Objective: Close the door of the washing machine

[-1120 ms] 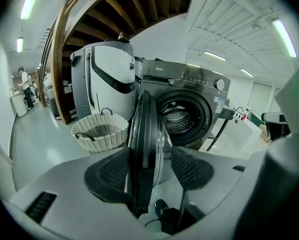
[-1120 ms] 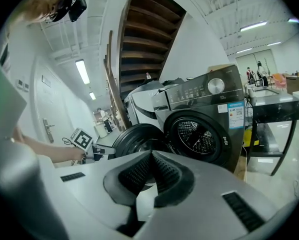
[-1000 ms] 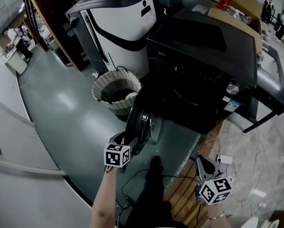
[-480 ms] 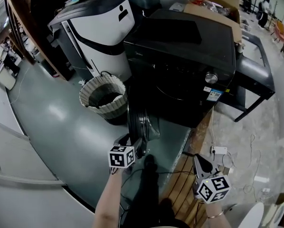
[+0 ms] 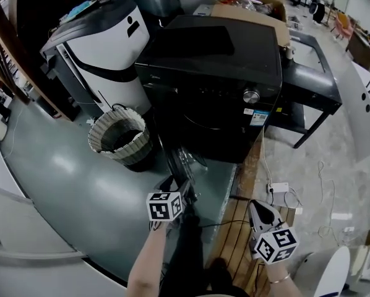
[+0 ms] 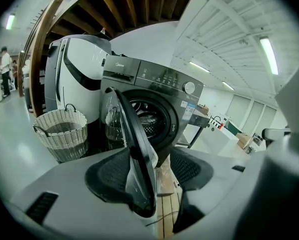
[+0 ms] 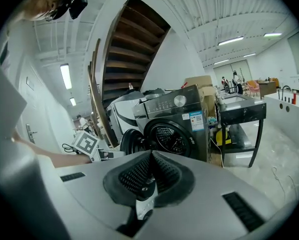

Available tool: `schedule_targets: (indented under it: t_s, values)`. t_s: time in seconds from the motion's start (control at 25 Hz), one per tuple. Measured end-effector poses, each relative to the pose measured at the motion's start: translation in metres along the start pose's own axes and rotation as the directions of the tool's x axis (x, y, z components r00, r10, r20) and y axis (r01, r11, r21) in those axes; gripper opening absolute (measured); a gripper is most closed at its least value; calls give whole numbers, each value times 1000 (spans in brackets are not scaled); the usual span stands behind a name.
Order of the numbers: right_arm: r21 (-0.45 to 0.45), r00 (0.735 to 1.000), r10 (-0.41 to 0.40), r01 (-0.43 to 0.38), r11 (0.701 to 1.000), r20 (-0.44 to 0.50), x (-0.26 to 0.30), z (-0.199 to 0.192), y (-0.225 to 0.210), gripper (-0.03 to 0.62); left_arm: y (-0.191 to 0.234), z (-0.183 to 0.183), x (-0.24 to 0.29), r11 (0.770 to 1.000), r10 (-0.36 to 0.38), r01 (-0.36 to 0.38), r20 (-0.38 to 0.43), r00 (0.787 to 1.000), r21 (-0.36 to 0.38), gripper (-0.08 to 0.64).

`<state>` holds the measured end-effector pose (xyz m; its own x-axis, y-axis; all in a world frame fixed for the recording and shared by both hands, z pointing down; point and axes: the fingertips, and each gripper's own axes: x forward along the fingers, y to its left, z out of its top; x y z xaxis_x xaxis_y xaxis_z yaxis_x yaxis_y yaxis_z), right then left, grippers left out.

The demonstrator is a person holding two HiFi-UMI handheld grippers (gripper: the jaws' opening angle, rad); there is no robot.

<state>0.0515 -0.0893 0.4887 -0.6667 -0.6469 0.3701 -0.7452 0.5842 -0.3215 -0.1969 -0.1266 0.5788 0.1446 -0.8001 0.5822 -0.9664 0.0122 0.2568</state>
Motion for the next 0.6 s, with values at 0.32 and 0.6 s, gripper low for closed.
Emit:
schedule_targets:
  t_s: [0.32,0.6]
  values:
    - [8,998,-64,64,998,27,-13,6,-12,6,-41,11,31,996,-76,76,-12,997,50,272]
    - [27,994,-103,102,994,26,-12,3,-26,6,-69,23,61,992,-114,114,-12,993,61,272]
